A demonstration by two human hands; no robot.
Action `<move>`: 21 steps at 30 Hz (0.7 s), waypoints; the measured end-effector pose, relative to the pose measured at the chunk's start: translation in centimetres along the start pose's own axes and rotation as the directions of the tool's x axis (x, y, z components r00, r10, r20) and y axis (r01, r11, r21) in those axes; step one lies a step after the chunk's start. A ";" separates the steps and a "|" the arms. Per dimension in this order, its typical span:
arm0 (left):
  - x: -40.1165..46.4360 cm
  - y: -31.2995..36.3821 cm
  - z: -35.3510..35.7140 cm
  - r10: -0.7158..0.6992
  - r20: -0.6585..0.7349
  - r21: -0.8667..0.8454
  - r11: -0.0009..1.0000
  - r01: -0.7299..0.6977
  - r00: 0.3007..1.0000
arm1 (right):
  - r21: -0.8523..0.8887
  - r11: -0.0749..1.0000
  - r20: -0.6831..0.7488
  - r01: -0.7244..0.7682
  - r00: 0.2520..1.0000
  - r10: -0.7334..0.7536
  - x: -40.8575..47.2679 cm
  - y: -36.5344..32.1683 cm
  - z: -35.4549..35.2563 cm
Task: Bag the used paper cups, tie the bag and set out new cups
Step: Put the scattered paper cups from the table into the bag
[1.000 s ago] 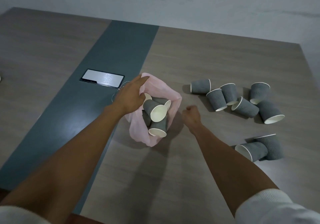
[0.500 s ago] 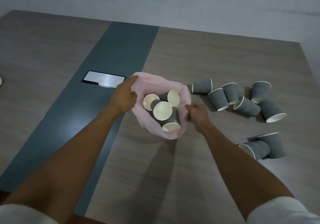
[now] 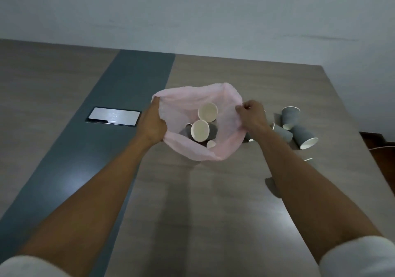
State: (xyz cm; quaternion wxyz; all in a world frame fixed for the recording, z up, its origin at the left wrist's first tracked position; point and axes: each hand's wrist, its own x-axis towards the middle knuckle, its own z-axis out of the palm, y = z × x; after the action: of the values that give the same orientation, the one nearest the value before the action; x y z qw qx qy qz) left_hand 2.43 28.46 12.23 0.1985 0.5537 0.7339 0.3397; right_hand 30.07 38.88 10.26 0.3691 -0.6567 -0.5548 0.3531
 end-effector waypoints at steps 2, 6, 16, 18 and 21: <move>-0.3 -0.6 0.8 0.004 -0.011 0.008 1.000 -0.004 1.000 | -0.046 0.997 -0.007 -0.060 0.998 0.060 -0.5 3.2 -0.2; -0.6 -1.3 2.5 -0.004 0.106 0.318 0.948 -0.030 0.994 | -0.085 0.987 0.007 -0.137 0.990 0.138 -1.1 7.5 -0.9; 1.7 2.4 7.3 0.116 0.003 0.752 0.655 -0.079 0.993 | -0.227 0.972 0.636 0.061 0.765 0.101 1.5 11.8 -3.5; 2.4 3.1 7.9 -0.020 -0.040 0.738 0.674 0.043 0.999 | -0.246 0.965 0.711 0.090 0.694 0.117 3.0 12.4 -3.9; 2.1 2.4 8.1 -0.077 -0.101 0.682 0.721 0.125 0.992 | -0.405 0.897 0.803 0.174 0.538 0.258 5.5 12.0 -4.0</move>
State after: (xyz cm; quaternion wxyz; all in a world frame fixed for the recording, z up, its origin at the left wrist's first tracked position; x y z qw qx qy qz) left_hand 8.82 33.10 8.54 -0.0263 0.5357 0.8425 0.0509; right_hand 39.88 42.64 1.38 -0.1103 -0.4838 -0.7106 0.4988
